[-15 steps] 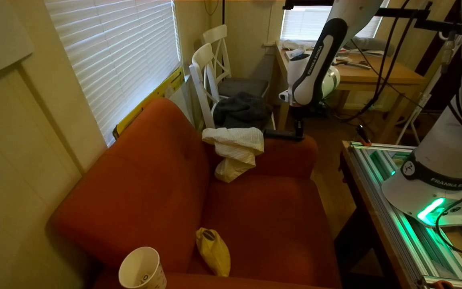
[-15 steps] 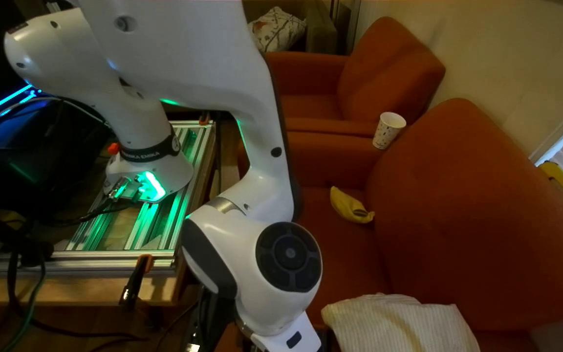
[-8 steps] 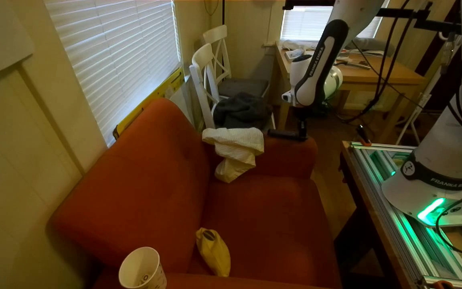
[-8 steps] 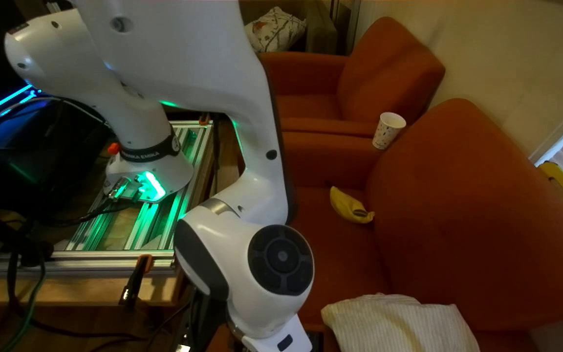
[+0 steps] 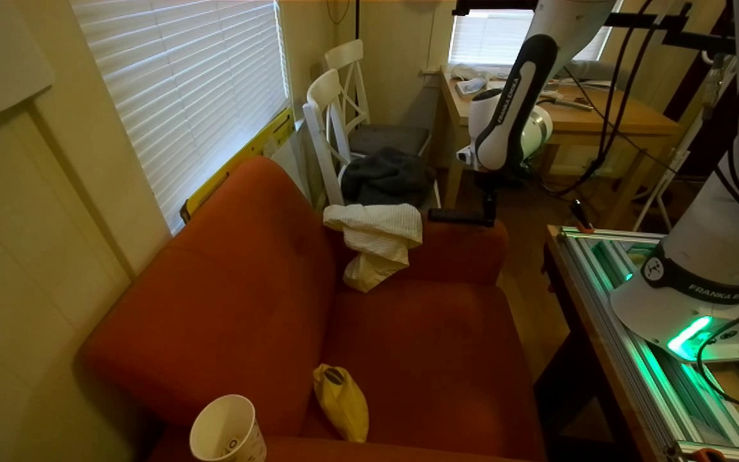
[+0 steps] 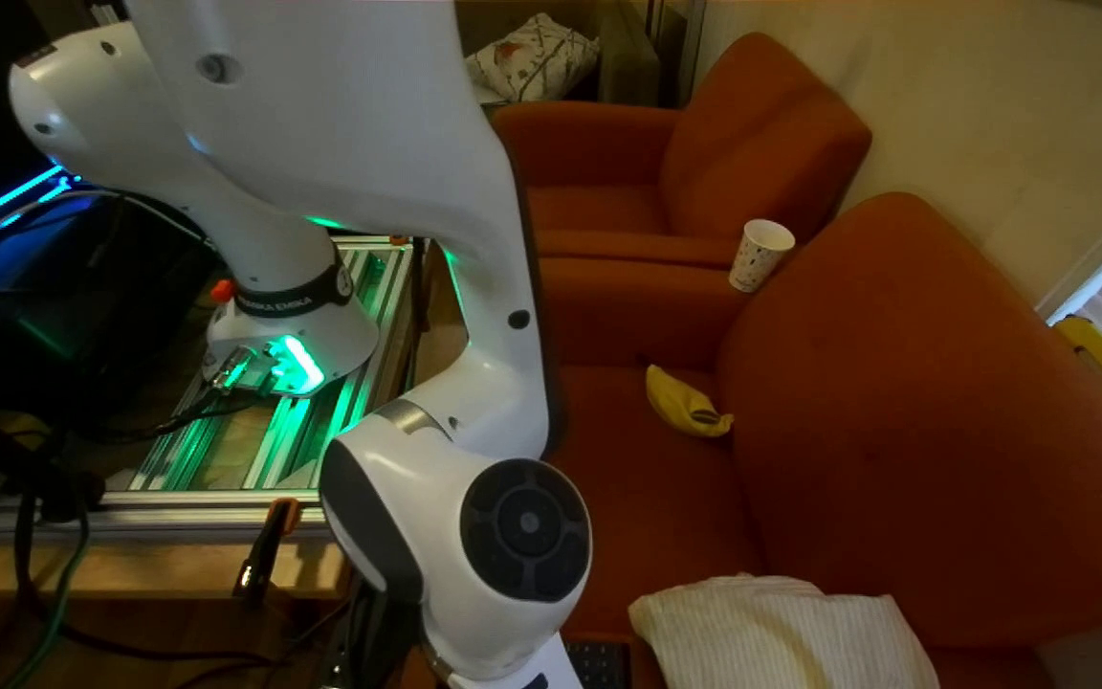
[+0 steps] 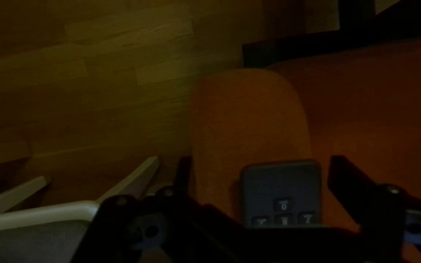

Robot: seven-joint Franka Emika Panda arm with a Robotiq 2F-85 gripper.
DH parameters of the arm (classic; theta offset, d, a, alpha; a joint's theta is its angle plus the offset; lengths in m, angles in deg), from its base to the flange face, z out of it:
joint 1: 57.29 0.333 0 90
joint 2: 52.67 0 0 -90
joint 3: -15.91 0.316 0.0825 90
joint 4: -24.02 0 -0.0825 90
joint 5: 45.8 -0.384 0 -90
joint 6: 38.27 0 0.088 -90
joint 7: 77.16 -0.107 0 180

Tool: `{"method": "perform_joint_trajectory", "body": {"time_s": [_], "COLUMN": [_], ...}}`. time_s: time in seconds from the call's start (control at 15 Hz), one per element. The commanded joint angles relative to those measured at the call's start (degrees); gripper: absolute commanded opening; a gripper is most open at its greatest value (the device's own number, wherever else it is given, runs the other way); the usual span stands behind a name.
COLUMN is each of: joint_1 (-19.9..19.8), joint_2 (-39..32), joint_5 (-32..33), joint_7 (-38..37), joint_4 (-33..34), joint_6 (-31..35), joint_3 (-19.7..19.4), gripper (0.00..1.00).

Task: Put the yellow towel on the right armrest then put the remote control on the seat.

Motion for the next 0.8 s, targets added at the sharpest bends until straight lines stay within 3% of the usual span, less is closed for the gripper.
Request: {"method": "perform_joint_trajectory", "body": {"time_s": [0.0, 0.2, 0.53, 0.6, 0.67, 0.73], "joint_1": [-2.0, -4.5, -11.6, -12.9, -14.7, -16.3], "joint_2": [1.3, 1.6, 1.0, 0.9, 0.8, 0.5], "joint_5": [-0.5, -2.1, -5.0, -5.1, -5.4, -5.6], "joint_7": [0.1, 0.6, 0.6, 0.6, 0.7, 0.8], "joint_4": [-0.8, -0.8, -0.7, -0.6, -0.5, -0.3], "joint_6": [1.9, 4.9, 11.1, 11.7, 12.0, 12.4], "joint_3": [1.7, 4.6, 13.8, 15.4, 17.4, 19.2], "gripper": [1.0, 1.0, 1.0, 0.9, 0.74, 0.66]}}
